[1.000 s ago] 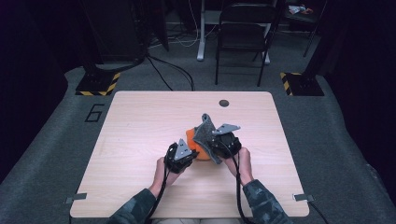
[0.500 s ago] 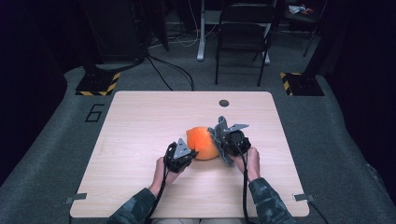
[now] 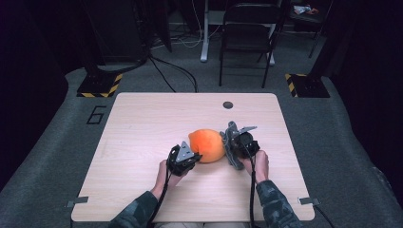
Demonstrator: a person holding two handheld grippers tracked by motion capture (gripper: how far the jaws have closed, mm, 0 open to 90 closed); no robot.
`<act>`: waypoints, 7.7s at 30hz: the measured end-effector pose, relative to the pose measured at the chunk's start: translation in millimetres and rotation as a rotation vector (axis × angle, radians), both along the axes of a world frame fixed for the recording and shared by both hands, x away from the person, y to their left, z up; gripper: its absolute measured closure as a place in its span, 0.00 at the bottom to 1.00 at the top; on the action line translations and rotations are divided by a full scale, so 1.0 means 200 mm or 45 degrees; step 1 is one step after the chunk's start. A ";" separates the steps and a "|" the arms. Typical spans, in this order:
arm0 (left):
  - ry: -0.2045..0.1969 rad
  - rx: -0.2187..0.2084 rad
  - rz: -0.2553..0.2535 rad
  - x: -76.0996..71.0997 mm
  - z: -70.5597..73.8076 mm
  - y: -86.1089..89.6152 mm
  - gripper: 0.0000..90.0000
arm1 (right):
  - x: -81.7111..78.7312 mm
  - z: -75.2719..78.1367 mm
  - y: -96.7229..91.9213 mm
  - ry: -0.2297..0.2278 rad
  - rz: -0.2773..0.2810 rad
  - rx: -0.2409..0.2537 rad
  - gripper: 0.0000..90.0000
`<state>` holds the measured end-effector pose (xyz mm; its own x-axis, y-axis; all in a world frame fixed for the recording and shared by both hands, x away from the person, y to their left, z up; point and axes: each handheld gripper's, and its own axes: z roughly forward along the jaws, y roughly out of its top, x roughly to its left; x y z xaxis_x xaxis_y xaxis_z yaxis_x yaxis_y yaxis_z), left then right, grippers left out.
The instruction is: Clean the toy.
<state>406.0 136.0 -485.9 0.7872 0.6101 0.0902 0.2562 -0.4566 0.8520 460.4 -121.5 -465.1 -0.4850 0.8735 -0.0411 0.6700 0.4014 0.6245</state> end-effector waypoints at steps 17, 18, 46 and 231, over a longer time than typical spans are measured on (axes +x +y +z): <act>-0.008 0.016 -0.015 0.00 0.00 -0.01 0.94 | -0.19 0.22 0.30 -0.173 0.288 0.040 0.80; -0.008 0.019 -0.015 0.00 0.00 -0.01 0.94 | -0.18 0.21 0.30 -0.184 0.291 0.026 0.80; -0.001 0.007 0.019 0.01 -0.01 0.00 0.94 | 0.02 -0.12 0.02 0.085 0.023 -0.070 0.78; -0.008 -0.127 0.149 0.02 0.04 0.15 0.85 | -0.05 0.26 0.34 -0.123 0.354 0.043 0.77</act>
<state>409.5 166.7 -478.1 0.7100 0.7036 0.0292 0.2973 -0.3371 0.8933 450.9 -52.9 -412.3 -0.7013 0.7092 -0.0720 0.4740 0.5394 0.6960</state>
